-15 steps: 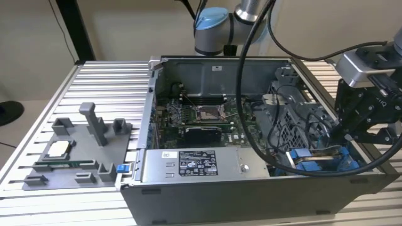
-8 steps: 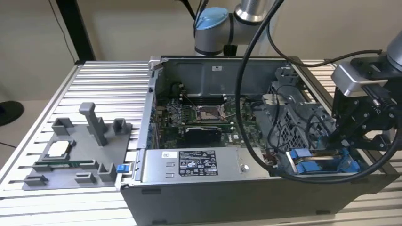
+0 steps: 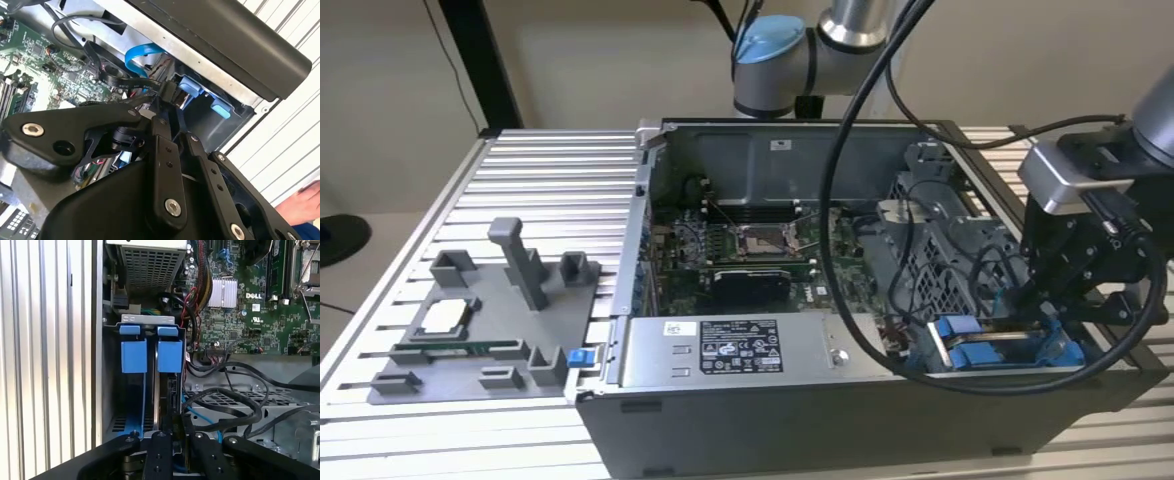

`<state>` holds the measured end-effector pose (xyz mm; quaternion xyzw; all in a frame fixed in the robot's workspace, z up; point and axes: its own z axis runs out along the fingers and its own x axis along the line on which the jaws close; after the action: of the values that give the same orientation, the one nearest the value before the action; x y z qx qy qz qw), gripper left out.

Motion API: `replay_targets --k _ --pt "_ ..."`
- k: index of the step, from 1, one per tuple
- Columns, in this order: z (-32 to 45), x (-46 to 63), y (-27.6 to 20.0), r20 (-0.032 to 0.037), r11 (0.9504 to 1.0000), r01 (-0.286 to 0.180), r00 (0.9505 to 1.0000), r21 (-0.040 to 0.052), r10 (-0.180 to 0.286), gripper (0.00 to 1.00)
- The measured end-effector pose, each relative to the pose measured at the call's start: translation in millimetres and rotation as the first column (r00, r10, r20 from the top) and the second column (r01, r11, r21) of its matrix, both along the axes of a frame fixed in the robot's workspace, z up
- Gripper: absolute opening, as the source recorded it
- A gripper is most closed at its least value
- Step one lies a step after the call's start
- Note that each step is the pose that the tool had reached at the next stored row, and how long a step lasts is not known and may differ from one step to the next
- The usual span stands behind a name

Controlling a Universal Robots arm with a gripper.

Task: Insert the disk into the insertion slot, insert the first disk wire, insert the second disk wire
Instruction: 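Insert the first disk wire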

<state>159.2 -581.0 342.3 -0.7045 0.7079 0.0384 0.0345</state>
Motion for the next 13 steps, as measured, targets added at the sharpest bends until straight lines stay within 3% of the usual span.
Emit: replay_targets --k 8,13 --pt "-1.8 2.3 0.7 0.0 1.0 0.0 1.0 -0.0002 0.0 0.0" --pt "-8.5 2.4 0.7 0.0001 1.0 0.001 1.0 -0.0018 -0.001 0.0"
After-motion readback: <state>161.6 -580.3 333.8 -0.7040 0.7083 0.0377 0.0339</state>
